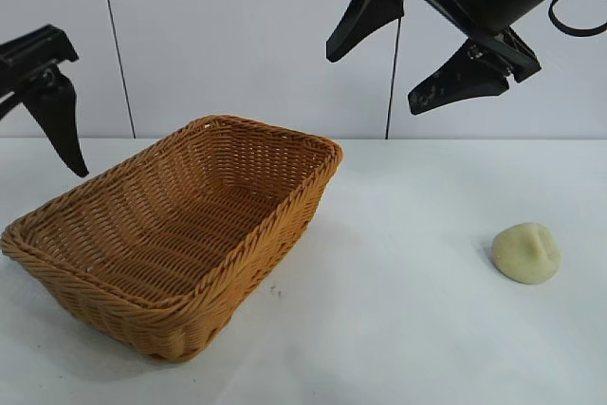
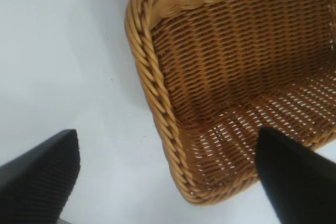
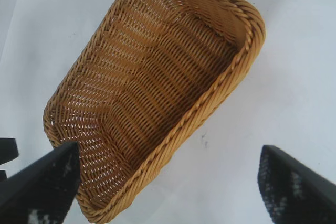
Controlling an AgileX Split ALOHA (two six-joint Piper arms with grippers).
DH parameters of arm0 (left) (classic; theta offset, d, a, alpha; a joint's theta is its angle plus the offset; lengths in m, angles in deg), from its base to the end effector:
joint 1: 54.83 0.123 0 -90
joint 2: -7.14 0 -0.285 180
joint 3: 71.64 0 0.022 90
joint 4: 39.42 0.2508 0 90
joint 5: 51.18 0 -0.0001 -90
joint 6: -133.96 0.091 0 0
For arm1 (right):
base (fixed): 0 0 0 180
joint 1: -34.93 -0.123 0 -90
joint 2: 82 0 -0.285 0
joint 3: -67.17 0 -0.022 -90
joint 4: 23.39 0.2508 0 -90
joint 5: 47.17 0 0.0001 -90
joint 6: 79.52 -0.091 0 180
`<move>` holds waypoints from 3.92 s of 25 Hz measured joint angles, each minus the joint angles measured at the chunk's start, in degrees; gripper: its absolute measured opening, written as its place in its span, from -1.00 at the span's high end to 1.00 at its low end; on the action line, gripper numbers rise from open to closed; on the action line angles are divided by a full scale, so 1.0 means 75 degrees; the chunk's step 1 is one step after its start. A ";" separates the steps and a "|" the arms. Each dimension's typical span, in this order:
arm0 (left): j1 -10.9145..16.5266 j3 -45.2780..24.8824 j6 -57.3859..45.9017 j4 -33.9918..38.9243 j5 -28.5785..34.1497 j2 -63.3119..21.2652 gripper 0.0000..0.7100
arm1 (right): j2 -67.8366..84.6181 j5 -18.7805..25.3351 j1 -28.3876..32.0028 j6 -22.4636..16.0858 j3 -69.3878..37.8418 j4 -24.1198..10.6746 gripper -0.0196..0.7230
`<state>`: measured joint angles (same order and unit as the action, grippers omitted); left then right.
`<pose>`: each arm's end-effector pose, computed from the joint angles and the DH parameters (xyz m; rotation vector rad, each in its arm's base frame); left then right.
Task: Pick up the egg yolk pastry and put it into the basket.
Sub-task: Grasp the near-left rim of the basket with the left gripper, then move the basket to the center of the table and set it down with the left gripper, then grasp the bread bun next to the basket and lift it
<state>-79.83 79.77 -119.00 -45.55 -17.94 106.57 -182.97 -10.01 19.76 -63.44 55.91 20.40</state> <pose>0.2580 -0.1262 0.1810 -1.3057 2.6456 -0.4381 0.3247 0.1275 0.2641 -0.0607 2.5168 0.8009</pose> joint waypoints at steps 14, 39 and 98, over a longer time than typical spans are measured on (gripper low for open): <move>0.0000 -0.0007 -0.0189 -0.0028 -0.0834 0.1464 -0.43 | 0.0000 0.0000 0.0000 0.0000 0.0000 0.0000 -0.76; 0.2092 0.3330 0.7043 -0.1692 0.2414 0.2253 0.60 | 0.0000 0.0015 0.0000 0.0000 0.0000 0.0000 -0.76; 0.1512 0.5425 0.8956 -0.0148 0.3995 0.2156 -0.96 | 0.0000 0.0033 0.0000 0.0000 0.0000 0.0000 -0.76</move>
<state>-68.49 120.46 -51.83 -46.66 12.02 122.74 -182.97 -9.77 19.76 -63.44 55.91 20.40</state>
